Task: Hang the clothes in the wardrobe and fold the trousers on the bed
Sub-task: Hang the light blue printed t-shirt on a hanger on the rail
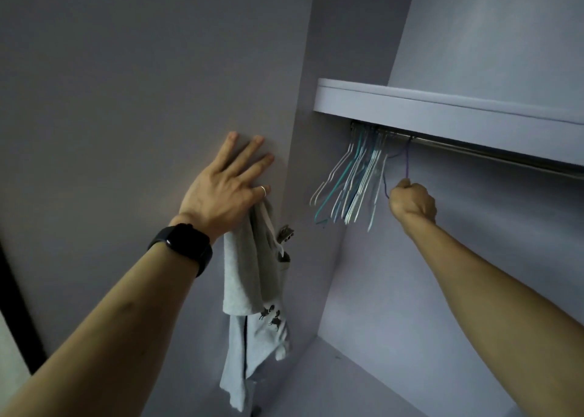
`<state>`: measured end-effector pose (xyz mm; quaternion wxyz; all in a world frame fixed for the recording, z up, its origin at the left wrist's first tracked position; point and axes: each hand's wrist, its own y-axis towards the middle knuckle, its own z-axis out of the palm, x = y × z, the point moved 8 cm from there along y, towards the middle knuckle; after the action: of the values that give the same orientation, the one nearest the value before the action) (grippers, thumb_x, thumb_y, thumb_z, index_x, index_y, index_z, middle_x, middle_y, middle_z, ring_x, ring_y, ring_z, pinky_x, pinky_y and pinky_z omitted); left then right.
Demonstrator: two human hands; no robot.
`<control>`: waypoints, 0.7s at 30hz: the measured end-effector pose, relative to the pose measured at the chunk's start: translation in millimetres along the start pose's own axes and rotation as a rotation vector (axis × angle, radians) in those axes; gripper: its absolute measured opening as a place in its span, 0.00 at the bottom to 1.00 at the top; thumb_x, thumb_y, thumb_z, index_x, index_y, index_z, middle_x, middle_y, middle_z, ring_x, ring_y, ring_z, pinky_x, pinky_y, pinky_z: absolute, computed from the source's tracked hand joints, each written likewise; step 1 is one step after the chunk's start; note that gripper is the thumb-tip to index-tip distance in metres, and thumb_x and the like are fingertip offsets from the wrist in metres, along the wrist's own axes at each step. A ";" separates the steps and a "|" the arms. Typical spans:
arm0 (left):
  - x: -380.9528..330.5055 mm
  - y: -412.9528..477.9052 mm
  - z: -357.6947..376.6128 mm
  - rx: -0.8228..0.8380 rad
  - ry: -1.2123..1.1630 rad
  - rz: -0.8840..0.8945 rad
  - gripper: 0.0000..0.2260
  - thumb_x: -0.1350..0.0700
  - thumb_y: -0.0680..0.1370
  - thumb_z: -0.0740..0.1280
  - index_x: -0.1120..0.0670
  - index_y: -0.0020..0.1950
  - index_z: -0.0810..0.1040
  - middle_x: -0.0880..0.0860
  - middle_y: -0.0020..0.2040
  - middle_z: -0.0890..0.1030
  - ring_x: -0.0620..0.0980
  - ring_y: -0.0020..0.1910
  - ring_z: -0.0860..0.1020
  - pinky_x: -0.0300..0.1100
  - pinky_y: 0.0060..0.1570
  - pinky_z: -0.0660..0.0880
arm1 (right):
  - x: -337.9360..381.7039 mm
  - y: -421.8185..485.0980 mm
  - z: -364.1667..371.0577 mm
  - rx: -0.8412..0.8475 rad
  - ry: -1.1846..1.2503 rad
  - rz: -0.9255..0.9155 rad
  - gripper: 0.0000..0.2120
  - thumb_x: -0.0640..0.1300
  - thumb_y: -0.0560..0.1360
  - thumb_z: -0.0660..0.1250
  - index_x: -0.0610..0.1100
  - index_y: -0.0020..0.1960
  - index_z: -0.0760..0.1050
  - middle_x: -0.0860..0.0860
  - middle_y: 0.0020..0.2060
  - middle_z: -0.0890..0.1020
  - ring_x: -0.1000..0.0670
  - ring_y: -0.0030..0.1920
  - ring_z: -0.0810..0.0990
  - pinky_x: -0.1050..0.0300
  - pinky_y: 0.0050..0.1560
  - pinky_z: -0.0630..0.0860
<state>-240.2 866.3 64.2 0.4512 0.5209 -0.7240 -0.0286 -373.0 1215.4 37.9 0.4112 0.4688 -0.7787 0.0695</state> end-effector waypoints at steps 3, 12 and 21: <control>2.6 -4.8 -11.2 -0.050 -0.206 -0.032 0.11 0.52 0.80 0.65 0.48 0.60 0.84 0.57 0.78 0.65 0.63 0.80 0.54 0.63 0.77 0.38 | 2.6 -7.9 -26.1 -0.006 -0.083 -0.039 0.24 0.55 0.84 0.50 0.40 0.65 0.74 0.36 0.59 0.79 0.34 0.58 0.78 0.47 0.52 0.72; -20.5 -16.9 -42.0 0.292 -1.128 -0.553 0.09 0.45 0.81 0.63 0.42 0.58 0.80 0.44 0.56 0.82 0.53 0.57 0.79 0.48 0.55 0.75 | -70.0 -102.2 -126.6 0.042 0.204 -0.030 0.21 0.59 0.83 0.55 0.46 0.38 0.66 0.53 0.28 0.76 0.46 0.34 0.76 0.55 0.34 0.71; -143.8 -39.1 -115.6 0.604 -1.510 -0.290 0.14 0.53 0.79 0.71 0.35 0.58 0.75 0.42 0.46 0.84 0.38 0.42 0.80 0.27 0.44 0.73 | -150.2 -265.2 -175.7 0.347 0.559 0.161 0.22 0.57 0.80 0.64 0.52 0.30 0.68 0.52 0.23 0.68 0.55 0.25 0.65 0.64 0.27 0.66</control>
<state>-125.5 1010.2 22.9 -0.3242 0.5487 -0.7345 -0.2330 -29.7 1257.1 -27.1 0.5161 0.4314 -0.6470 0.3590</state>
